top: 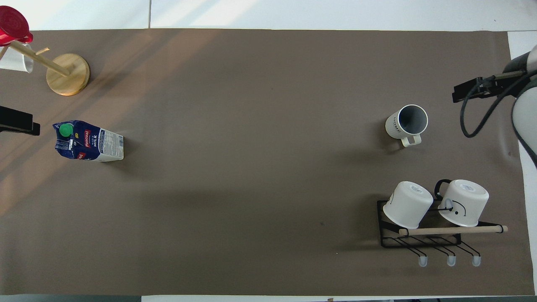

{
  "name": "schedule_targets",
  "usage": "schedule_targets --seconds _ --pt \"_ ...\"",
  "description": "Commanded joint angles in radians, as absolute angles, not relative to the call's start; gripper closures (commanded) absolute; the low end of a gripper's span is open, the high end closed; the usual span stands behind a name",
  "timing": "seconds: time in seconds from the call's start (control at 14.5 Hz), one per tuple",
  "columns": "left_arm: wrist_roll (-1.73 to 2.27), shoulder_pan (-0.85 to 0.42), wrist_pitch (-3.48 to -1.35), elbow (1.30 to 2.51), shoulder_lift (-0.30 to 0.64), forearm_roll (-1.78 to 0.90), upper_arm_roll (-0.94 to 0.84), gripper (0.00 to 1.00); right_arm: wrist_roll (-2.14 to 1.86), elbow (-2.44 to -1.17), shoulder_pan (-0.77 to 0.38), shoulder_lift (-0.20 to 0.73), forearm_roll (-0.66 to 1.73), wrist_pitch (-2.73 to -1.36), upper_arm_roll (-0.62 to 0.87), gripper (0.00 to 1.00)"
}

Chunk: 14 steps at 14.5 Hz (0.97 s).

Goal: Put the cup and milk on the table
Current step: 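Reach the left gripper to the milk carton while the right gripper reaches the mug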

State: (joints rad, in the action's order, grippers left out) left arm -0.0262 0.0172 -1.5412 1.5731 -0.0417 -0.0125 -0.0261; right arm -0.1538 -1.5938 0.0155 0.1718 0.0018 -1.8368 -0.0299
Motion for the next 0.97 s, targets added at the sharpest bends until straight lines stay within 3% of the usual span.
schedule_targets --seconds 0.0,0.21,0.83,0.9 --pt "-0.012 0.021 -1.659 1.698 -0.103 -0.011 -0.021 0.0 -0.257 -1.678 0.041 0.21 0.046 -1.986 -0.023 0.0" --pt "-0.011 0.023 -1.725 1.747 -0.098 -0.011 -0.021 0.0 -0.285 -1.811 0.043 0.219 0.054 -2.144 -0.023 0.0" --pt "-0.012 0.049 -2.034 1.982 -0.08 -0.011 -0.021 0.0 -0.359 -1.888 0.032 0.284 0.054 -2.215 -0.023 0.0" --pt "-0.011 0.049 -2.072 2.006 -0.072 -0.011 -0.021 0.0 -0.367 -1.89 0.031 0.29 0.054 -2.232 -0.023 0.06"
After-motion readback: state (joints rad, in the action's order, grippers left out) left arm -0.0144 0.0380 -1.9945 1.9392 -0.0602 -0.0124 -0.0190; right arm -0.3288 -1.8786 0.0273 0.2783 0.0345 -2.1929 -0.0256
